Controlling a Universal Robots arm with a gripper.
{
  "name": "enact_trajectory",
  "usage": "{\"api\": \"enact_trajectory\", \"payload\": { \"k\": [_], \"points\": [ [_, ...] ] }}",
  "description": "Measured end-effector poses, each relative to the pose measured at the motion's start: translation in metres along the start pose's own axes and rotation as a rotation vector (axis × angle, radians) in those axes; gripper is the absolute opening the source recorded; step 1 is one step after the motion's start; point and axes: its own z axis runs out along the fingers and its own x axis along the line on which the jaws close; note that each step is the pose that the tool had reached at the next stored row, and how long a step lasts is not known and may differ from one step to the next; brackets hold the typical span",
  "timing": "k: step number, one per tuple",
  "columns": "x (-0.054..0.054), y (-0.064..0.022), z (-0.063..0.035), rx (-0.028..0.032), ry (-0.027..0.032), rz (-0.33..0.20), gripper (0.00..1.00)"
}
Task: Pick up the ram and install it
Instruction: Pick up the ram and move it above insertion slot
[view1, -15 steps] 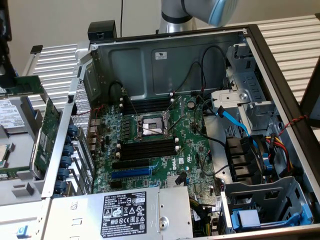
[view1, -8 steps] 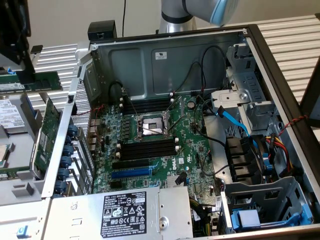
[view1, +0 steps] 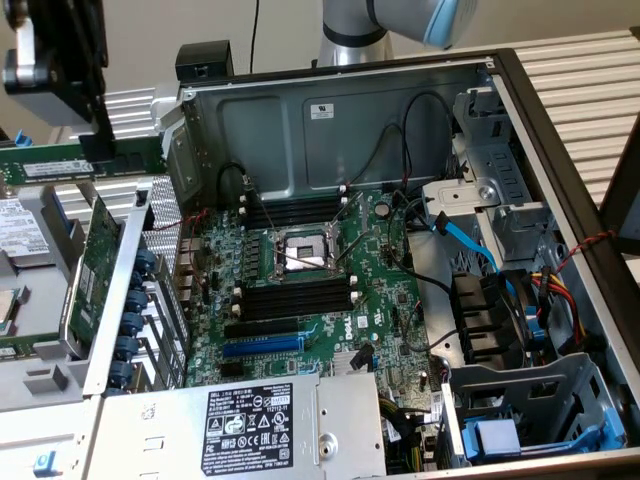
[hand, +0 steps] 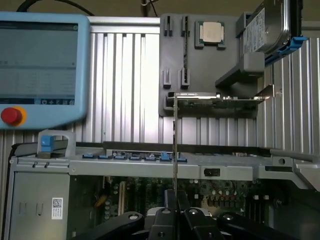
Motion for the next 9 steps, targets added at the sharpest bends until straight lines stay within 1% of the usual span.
{"api": "enact_trajectory", "payload": {
  "k": [9],
  "points": [
    [-0.001,-0.041,-0.0011,-0.0002,0.0,-0.001,0.13]
  ]
}}
